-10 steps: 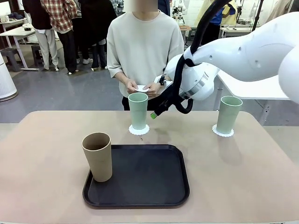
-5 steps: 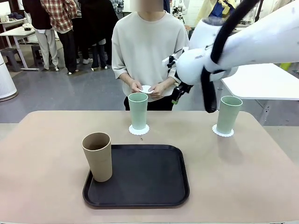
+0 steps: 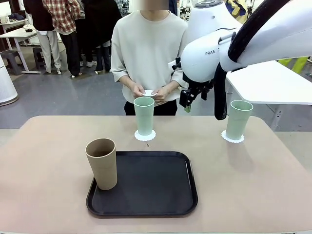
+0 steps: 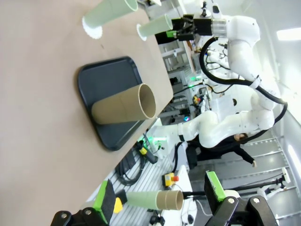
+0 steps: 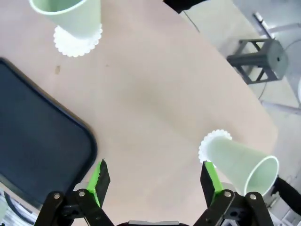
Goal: Place coasters on the table and set cups on them.
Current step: Take one Reusable plastic cup from the Flat Tray and place it on a coaster set by the human.
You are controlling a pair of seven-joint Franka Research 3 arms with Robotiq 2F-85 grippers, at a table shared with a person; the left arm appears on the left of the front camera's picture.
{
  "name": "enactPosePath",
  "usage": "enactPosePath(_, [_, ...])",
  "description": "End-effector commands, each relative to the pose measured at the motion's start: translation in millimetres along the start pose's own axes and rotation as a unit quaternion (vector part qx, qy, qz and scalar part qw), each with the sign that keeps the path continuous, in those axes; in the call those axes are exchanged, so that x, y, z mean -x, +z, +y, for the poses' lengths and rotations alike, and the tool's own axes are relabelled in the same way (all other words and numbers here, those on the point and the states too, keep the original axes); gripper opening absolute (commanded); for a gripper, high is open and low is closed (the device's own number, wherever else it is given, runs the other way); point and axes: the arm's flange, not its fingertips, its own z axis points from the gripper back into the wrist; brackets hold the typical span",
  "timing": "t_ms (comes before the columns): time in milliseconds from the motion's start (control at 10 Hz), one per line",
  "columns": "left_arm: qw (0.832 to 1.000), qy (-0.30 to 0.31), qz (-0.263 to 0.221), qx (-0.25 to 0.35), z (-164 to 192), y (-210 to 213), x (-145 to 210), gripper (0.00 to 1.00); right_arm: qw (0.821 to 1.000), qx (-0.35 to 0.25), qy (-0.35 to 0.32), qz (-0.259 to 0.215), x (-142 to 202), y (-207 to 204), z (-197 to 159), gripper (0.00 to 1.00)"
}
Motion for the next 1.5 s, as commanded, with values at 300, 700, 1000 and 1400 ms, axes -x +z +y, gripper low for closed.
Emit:
enactPosePath(300, [1.0, -0.004, -0.003, 0.006, -1.6, 1.5, 1.3, 1.0, 0.973, -0.145, -0.096, 0.153, 42.3, -16.9, 8.2, 1.0])
enactPosePath(700, [1.0, -0.004, -0.003, 0.006, -1.6, 1.5, 1.3, 1.0, 0.975, -0.138, -0.167, 0.056, 68.4, 0.0, -17.2, 1.0])
enactPosePath(1000, [1.0, -0.004, -0.003, 0.006, -1.6, 1.5, 1.3, 1.0, 0.965, -0.152, -0.141, 0.158, 67.4, 3.5, -0.7, 1.0])
enactPosePath(1400, [1.0, -0.004, -0.003, 0.006, -1.6, 1.5, 1.3, 1.0, 0.965, -0.152, -0.141, 0.158, 67.4, 3.5, -0.7, 1.0])
